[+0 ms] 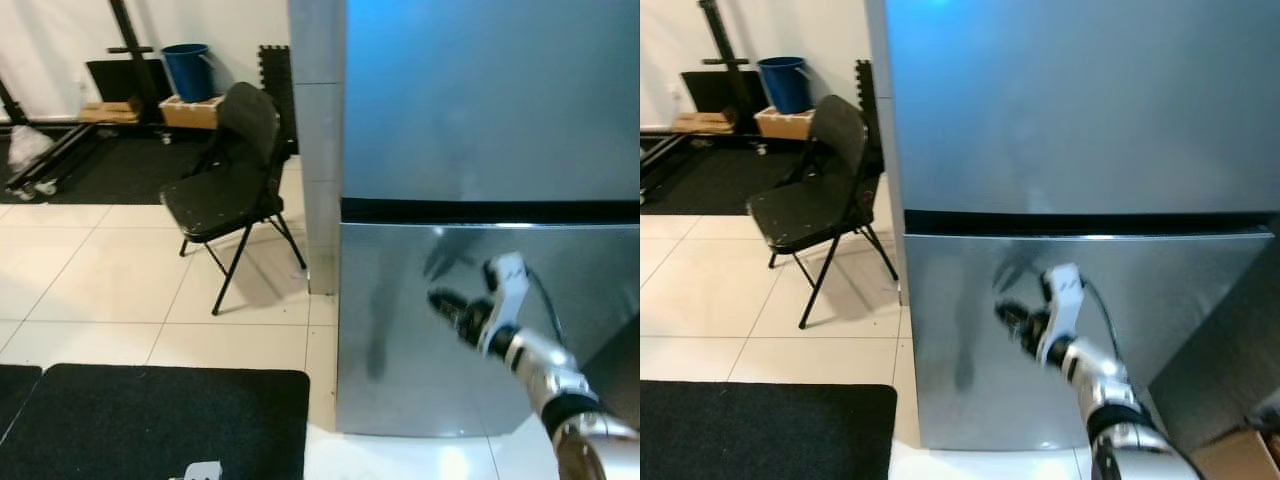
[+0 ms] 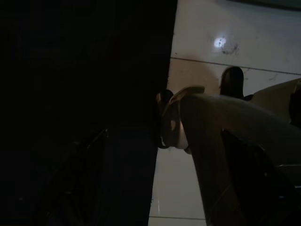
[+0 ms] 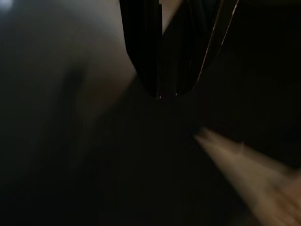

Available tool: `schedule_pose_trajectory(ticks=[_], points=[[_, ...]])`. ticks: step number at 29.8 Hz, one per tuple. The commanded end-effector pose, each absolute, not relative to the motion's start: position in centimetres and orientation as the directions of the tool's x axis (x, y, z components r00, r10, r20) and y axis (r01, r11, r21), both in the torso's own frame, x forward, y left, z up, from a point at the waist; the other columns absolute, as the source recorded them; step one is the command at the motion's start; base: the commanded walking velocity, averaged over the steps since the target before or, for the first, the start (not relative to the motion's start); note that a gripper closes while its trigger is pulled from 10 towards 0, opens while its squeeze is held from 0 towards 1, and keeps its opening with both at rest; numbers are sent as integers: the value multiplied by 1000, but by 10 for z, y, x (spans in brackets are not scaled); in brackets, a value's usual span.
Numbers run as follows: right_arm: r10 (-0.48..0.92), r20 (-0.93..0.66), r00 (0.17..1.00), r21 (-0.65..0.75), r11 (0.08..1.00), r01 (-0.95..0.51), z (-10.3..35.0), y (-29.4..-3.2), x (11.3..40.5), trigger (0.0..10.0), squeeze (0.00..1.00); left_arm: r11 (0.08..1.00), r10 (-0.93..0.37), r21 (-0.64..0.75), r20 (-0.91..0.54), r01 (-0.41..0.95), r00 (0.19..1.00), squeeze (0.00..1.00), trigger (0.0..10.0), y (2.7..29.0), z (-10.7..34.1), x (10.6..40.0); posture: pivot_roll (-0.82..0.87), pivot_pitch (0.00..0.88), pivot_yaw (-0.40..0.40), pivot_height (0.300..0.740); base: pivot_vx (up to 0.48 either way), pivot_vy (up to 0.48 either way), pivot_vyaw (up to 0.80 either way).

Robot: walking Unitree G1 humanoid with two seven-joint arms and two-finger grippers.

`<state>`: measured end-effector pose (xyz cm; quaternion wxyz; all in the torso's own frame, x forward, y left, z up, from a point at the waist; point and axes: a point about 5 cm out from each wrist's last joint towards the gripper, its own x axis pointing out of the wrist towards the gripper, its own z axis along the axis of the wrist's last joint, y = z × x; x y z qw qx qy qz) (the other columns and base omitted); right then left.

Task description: Restocking fridge

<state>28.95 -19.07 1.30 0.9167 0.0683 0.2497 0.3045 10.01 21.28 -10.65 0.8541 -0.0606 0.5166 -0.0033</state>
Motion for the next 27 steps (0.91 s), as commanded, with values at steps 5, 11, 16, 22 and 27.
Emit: schedule_pose_trajectory(ticks=[5,11,16,22,27], points=[[393,-675,624,173,907,-385,-32,-215,244,10000,0,989,-99,-138,-892,-59,441,0,10000,203,-110,92,-68,0,-56,740,0,0,0],[212,-821,530,48,950,-307,-61,-235,201,10000,0,989,-99,-137,-891,-55,444,0,10000,202,-110,93,-70,0,-55,740,0,0,0],[104,-909,404,-33,947,-319,-80,-247,158,10000,0,989,-96,-135,-889,-55,448,0,10000,202,-110,94,-69,0,-55,740,0,0,725],[42,-934,354,-58,962,-269,-89,-252,135,10000,0,990,-95,-133,-889,-55,449,0,10000,202,-110,95,-70,0,-53,740,0,0,729],[22,-944,330,-68,963,-260,-92,-254,126,10000,0,990,-92,-131,-889,-56,449,0,10000,203,-110,95,-71,0,-51,740,0,0,730]])
